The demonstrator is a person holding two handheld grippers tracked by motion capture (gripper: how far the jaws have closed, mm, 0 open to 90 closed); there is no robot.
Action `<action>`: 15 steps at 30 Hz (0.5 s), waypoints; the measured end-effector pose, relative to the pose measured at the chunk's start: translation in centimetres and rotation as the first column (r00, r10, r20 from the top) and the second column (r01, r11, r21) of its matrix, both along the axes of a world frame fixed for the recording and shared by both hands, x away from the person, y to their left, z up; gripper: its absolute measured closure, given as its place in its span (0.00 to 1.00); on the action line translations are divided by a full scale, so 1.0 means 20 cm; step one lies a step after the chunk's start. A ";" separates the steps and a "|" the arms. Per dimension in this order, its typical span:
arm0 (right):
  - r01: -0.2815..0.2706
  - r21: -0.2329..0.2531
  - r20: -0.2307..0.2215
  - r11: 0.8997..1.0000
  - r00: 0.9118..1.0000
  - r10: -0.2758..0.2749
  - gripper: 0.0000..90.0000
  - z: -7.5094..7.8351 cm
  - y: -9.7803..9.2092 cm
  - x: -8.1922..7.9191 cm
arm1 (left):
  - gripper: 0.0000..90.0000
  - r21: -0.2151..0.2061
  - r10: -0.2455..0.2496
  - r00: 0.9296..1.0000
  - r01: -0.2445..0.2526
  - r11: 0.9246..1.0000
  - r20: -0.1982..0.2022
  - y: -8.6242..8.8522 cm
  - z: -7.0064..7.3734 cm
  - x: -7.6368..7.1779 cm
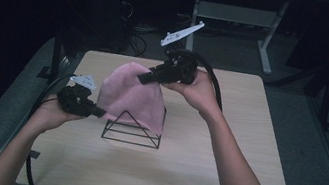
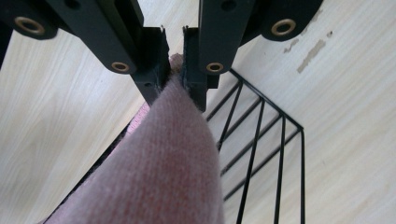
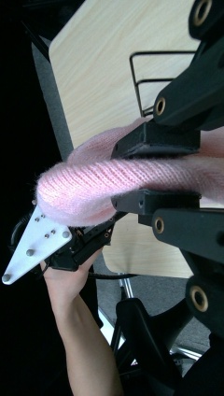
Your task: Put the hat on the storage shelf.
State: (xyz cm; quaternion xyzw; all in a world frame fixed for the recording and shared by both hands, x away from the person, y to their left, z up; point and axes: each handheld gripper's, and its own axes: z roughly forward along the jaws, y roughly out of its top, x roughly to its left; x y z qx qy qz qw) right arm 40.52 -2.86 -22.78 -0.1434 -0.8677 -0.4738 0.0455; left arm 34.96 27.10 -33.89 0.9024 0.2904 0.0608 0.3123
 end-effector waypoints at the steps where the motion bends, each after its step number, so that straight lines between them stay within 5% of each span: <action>1: -0.002 0.003 0.000 1.000 1.000 0.002 0.83 -0.02 0.00 0.00 | 0.91 0.003 0.000 1.000 0.000 1.000 -0.001 0.00 -0.01 0.00; 15: -0.032 -0.020 -0.069 0.999 0.997 0.031 0.82 -0.18 0.05 0.00 | 0.91 0.021 0.003 0.998 -0.001 1.000 -0.059 0.03 -0.15 -0.01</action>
